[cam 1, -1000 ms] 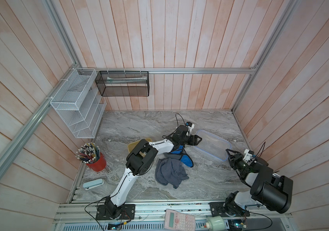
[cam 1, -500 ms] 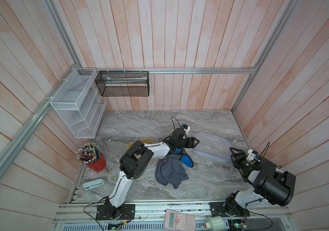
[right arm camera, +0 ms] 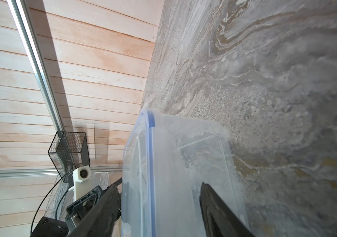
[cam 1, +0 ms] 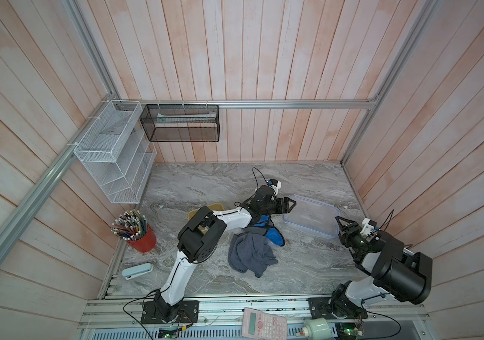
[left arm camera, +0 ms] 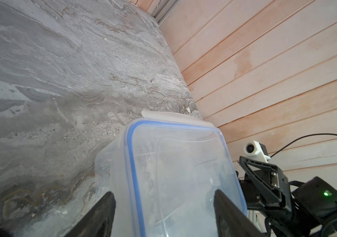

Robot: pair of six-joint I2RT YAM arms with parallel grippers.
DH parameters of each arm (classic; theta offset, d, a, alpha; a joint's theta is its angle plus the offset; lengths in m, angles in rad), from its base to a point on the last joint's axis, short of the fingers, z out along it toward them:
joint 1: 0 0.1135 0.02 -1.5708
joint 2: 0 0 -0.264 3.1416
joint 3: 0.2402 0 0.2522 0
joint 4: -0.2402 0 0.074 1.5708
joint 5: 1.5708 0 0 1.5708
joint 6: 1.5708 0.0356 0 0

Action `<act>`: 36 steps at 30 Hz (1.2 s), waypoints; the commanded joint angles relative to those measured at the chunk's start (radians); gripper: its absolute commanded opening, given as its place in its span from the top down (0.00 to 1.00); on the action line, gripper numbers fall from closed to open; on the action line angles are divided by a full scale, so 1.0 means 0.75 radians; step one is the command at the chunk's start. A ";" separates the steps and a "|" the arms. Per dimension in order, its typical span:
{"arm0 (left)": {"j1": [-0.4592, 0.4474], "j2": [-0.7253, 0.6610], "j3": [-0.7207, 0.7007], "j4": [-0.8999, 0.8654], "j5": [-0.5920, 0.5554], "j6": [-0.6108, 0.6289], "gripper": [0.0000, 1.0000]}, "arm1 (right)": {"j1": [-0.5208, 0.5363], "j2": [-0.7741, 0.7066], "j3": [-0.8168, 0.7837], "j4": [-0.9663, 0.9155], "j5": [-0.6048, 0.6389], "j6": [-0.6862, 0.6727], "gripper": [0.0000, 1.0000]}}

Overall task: Wipe the insides of the lunch boxes
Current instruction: Open the fastener of the lunch box.

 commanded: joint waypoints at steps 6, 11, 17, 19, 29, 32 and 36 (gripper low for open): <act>-0.017 0.085 0.034 0.013 -0.024 -0.049 0.24 | 0.042 0.043 -0.018 0.207 0.002 0.124 0.45; -0.038 0.120 0.075 -0.038 -0.035 -0.049 0.24 | 0.059 0.023 -0.031 0.203 0.026 0.119 0.59; -0.062 0.147 0.100 -0.129 -0.090 -0.045 0.25 | 0.060 -0.012 -0.023 0.105 0.044 0.059 0.78; -0.064 0.149 0.106 -0.159 -0.115 -0.027 0.25 | 0.059 -0.036 -0.015 0.037 0.061 0.017 0.80; -0.077 0.184 0.178 -0.328 -0.205 0.062 0.25 | 0.059 -0.104 0.042 -0.255 0.141 -0.154 0.95; -0.078 0.186 0.179 -0.338 -0.215 0.065 0.25 | 0.060 -0.114 0.046 -0.293 0.164 -0.184 0.99; -0.085 0.192 0.209 -0.392 -0.245 0.092 0.25 | 0.060 -0.138 0.076 -0.380 0.191 -0.235 1.00</act>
